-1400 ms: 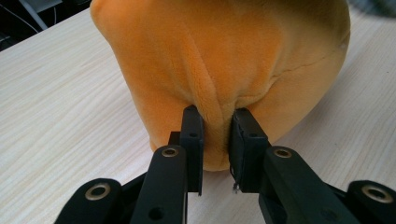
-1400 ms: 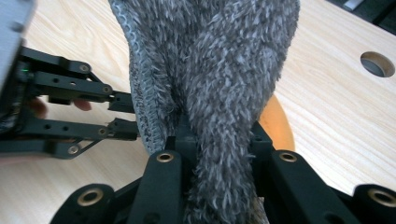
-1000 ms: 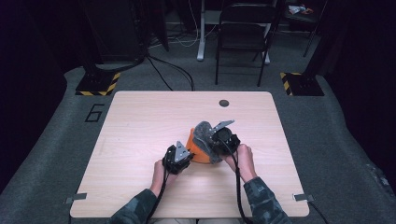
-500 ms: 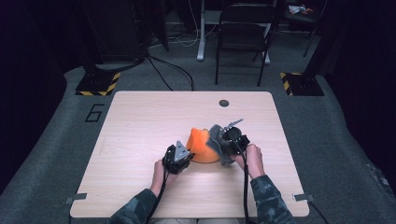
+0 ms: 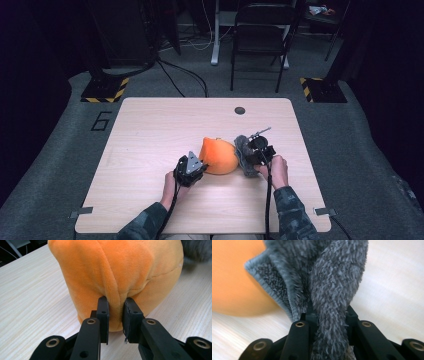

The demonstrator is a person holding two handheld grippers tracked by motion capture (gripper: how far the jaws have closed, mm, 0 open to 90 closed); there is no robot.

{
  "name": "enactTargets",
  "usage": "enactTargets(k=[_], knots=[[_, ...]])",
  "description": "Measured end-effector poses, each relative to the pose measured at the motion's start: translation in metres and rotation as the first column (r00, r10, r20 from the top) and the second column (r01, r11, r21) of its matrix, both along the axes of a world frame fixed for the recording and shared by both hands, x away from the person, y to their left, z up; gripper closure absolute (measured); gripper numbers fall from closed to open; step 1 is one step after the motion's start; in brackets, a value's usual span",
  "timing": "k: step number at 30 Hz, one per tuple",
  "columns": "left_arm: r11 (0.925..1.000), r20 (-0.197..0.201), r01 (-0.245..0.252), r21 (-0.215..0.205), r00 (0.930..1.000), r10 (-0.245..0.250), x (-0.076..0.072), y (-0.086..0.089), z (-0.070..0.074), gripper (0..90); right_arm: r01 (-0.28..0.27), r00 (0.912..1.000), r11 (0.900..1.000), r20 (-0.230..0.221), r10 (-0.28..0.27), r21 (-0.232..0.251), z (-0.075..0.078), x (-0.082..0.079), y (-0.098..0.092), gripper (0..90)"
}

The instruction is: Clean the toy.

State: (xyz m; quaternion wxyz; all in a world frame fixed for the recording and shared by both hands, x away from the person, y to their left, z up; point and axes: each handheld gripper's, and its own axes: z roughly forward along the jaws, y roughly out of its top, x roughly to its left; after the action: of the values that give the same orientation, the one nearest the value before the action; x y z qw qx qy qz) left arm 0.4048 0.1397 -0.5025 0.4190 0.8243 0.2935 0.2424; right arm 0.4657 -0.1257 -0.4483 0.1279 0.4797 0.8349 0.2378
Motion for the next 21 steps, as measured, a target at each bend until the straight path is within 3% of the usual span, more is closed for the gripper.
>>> enactTargets(k=[3, 6, 7, 8, 11, 14, 15, 16, 19, 20, 21], knots=[[1.0000, 0.004, 0.005, 0.004, 1.0000, -0.005, -0.001, -0.001, 0.000, 77.0, -0.045, 0.9964, 0.997, 0.075, 0.040, 0.065, 0.027, -0.009, 0.008, 73.3], [0.9999, 0.015, 0.010, 0.011, 0.9998, -0.010, -0.003, -0.003, 0.001, 77.0, -0.130, 0.9808, 0.985, 0.160, 0.111, 0.110, 0.047, -0.023, 0.028, 73.2], [0.9999, 0.018, 0.010, 0.010, 0.9998, -0.010, -0.003, -0.003, 0.001, 77.0, -0.163, 0.9715, 0.981, 0.190, 0.142, 0.102, 0.052, -0.029, 0.039, 73.2], [0.9998, 0.019, 0.016, 0.010, 0.9997, -0.016, -0.003, -0.004, 0.001, 77.0, -0.173, 0.9681, 0.981, 0.199, 0.152, 0.092, 0.053, -0.032, 0.044, 73.2], [0.9997, 0.024, 0.020, 0.015, 0.9995, -0.020, -0.005, -0.005, 0.001, 77.0, -0.220, 0.9473, 0.976, 0.241, 0.211, 0.010, 0.050, -0.041, 0.068, 73.2], [0.9994, 0.026, 0.024, 0.026, 0.9994, -0.024, -0.005, -0.005, 0.001, 77.0, -0.212, 0.9488, 0.976, 0.227, 0.219, -0.058, 0.037, -0.039, 0.076, 73.1], [0.9995, 0.027, 0.022, 0.022, 0.9994, -0.023, -0.005, -0.005, 0.001, 77.0, -0.208, 0.9485, 0.976, 0.231, 0.217, -0.059, 0.034, -0.037, 0.075, 73.0], [0.9996, 0.030, 0.021, 0.020, 0.9993, -0.021, -0.005, -0.005, 0.001, 77.0, -0.190, 0.9576, 0.981, 0.213, 0.194, -0.039, 0.033, -0.037, 0.074, 73.0], [0.9996, 0.031, 0.020, 0.018, 0.9993, -0.020, -0.005, -0.006, 0.001, 77.0, -0.196, 0.9583, 0.980, 0.205, 0.198, -0.033, 0.032, -0.033, 0.067, 72.8], [0.9997, 0.029, 0.020, 0.015, 0.9994, -0.020, -0.005, -0.005, 0.001, 77.0, -0.177, 0.9656, 0.984, 0.189, 0.178, -0.024, 0.032, -0.034, 0.066, 72.7], [0.9997, 0.028, 0.019, 0.013, 0.9994, -0.020, -0.004, -0.005, 0.001, 77.0, -0.180, 0.9656, 0.983, 0.186, 0.182, -0.025, 0.032, -0.033, 0.064, 72.6]])
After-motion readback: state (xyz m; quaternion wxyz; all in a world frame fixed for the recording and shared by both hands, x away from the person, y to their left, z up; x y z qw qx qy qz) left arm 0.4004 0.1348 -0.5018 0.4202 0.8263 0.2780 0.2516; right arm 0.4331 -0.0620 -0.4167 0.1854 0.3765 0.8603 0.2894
